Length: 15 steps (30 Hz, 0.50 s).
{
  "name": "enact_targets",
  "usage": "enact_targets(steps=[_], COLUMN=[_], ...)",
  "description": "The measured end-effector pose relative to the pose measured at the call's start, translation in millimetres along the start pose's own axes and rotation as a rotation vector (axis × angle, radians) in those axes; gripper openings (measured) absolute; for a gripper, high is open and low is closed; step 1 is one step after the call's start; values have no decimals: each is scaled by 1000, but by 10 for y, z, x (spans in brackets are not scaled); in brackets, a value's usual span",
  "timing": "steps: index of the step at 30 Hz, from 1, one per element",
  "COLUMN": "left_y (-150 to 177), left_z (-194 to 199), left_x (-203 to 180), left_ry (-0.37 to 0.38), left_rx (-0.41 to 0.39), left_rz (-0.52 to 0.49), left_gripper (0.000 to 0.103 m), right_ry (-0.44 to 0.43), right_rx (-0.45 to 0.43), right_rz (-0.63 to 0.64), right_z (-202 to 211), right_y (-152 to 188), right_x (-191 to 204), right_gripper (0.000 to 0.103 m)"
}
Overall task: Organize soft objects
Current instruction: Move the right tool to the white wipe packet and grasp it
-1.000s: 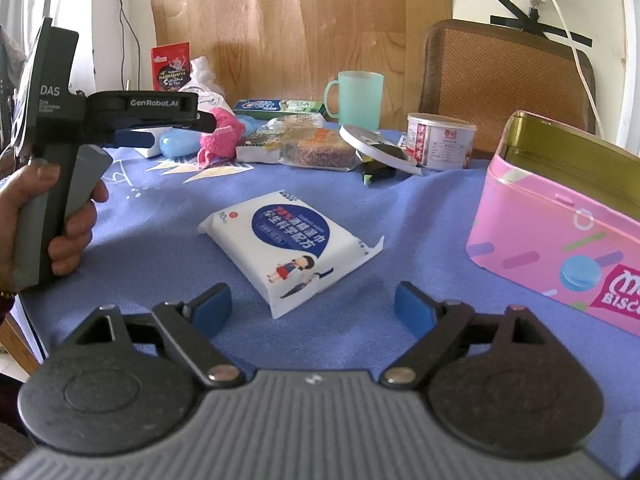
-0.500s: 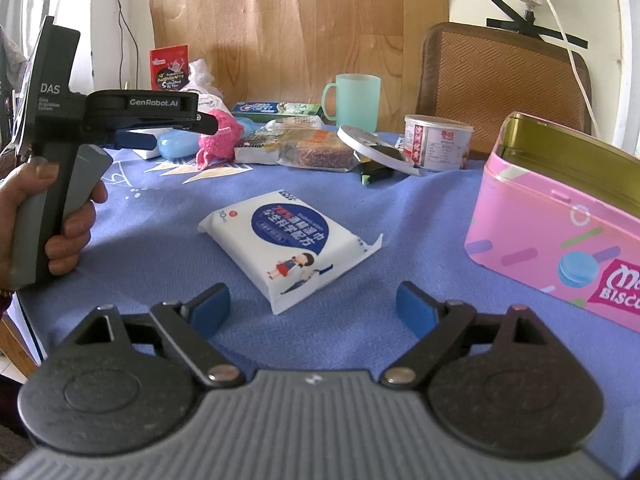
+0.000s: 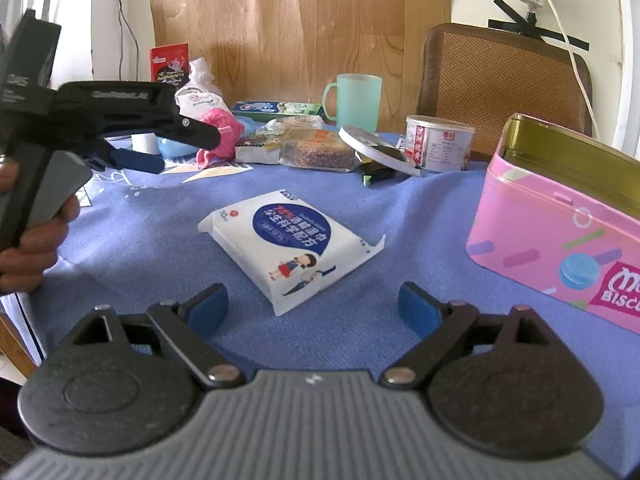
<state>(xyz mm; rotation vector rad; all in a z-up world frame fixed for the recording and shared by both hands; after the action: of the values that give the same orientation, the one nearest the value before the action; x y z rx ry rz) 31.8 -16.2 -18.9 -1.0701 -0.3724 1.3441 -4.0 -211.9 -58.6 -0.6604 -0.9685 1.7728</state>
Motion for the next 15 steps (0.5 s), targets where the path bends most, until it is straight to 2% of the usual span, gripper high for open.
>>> enact_targets(steps=[4, 6, 7, 8, 10, 11, 13, 15], left_y=[80, 153, 203, 220, 247, 268, 218, 103], left_z=[-88, -210, -286, -290, -284, -278, -229, -162], left_x=[-328, -420, -445, -467, -534, -574, -647, -731], left_ry=[112, 140, 144, 138, 165, 189, 172, 190], left_rx=[72, 141, 177, 162, 181, 203, 180, 149], left_rz=[-49, -52, -47, -58, -66, -58, -78, -90], left_gripper=[99, 82, 75, 73, 60, 55, 55, 55], right_ry=[-16, -22, -26, -34, -43, -54, -39, -18], right_rx=[0, 6, 8, 6, -4, -5, -19, -59], right_rz=[14, 23, 24, 23, 24, 26, 42, 59], right_z=[-33, -64, -75, -89, -108, -117, -97, -19], right_y=[-28, -55, -66, -85, -130, -157, -198, -246], right_x=[24, 36, 43, 46, 56, 69, 81, 68], right_gripper=[94, 93, 89, 84, 63, 58, 55, 55])
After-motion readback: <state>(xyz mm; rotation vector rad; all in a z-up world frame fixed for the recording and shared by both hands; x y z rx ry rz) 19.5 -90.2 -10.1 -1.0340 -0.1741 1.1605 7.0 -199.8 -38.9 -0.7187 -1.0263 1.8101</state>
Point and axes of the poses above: each gripper's, at about its wrist camera, not at the fingertips, and z roughly against the way its jaws point, x to its left, y to its underside, the point moved 7 cm from there along -z, roughly the way its jaws point, and after that the axes turned 1 degree about z, right-handed, at the moved point
